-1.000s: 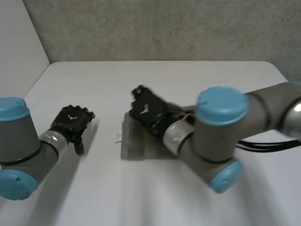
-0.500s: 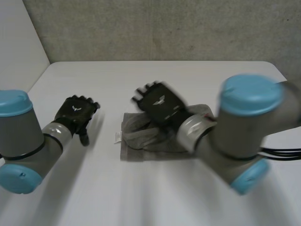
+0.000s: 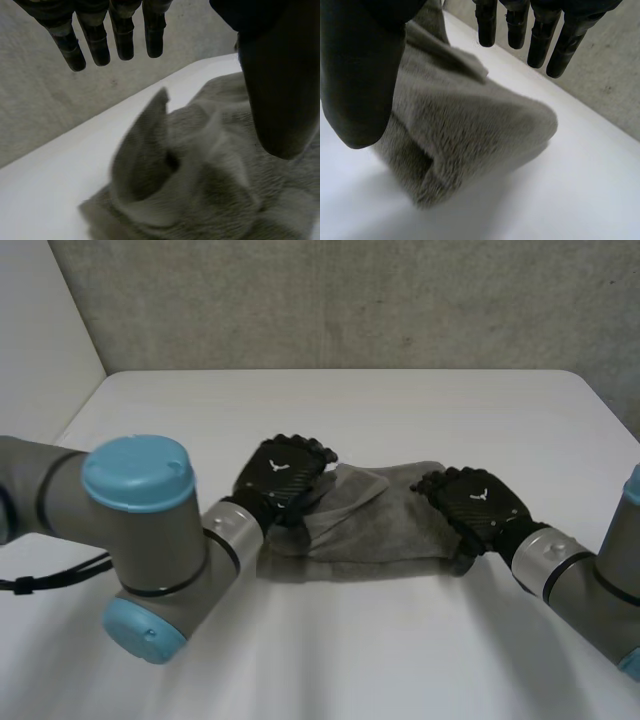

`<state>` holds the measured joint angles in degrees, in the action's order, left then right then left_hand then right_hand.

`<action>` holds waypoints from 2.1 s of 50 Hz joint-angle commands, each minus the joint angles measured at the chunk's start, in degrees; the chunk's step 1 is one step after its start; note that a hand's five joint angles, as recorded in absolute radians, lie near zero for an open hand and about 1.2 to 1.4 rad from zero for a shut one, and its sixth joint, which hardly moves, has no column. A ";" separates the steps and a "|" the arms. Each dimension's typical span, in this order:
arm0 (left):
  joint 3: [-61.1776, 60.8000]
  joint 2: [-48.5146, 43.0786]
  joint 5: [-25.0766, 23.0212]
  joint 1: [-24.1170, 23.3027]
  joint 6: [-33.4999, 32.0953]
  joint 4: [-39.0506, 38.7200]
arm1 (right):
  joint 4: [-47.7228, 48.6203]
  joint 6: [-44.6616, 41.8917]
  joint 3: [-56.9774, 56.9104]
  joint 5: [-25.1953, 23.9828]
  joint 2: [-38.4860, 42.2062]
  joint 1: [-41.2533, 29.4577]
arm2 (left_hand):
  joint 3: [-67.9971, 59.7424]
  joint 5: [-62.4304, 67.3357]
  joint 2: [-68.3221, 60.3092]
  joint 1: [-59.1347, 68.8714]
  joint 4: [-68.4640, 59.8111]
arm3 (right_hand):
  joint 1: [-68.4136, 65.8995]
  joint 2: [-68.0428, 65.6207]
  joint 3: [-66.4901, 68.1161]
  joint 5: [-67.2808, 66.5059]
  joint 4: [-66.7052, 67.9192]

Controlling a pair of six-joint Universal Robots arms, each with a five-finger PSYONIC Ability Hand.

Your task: Fold the towel.

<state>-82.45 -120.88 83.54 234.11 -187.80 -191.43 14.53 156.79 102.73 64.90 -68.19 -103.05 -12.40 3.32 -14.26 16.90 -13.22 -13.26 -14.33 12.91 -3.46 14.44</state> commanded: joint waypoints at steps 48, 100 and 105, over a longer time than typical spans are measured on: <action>-2.28 -2.70 13.41 3.63 3.40 -6.41 | 0.41 -5.01 -0.25 1.37 5.88 -0.92 | 2.40 -0.59 1.52 -4.17 3.22 | -36.69 -35.62 -2.91 -36.49 -4.44; -4.11 -4.21 5.67 6.26 -14.79 -4.48 | 0.85 -5.01 0.19 1.10 5.09 0.04 | 2.40 61.15 -60.21 57.57 3.22 | -50.99 -49.91 -2.91 -50.79 -4.44; -7.82 -0.15 5.75 5.92 -14.70 -4.30 | 0.77 -5.01 0.19 1.10 4.56 0.13 | 2.40 60.98 -60.04 57.40 3.22 | -50.99 -49.91 -2.91 -50.79 -4.44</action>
<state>-86.61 -125.57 89.23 240.28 -202.66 -196.03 15.38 151.80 102.92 66.03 -63.18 -103.02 -12.40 62.50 -71.89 70.92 -13.22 -60.27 -59.13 12.91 -52.60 14.44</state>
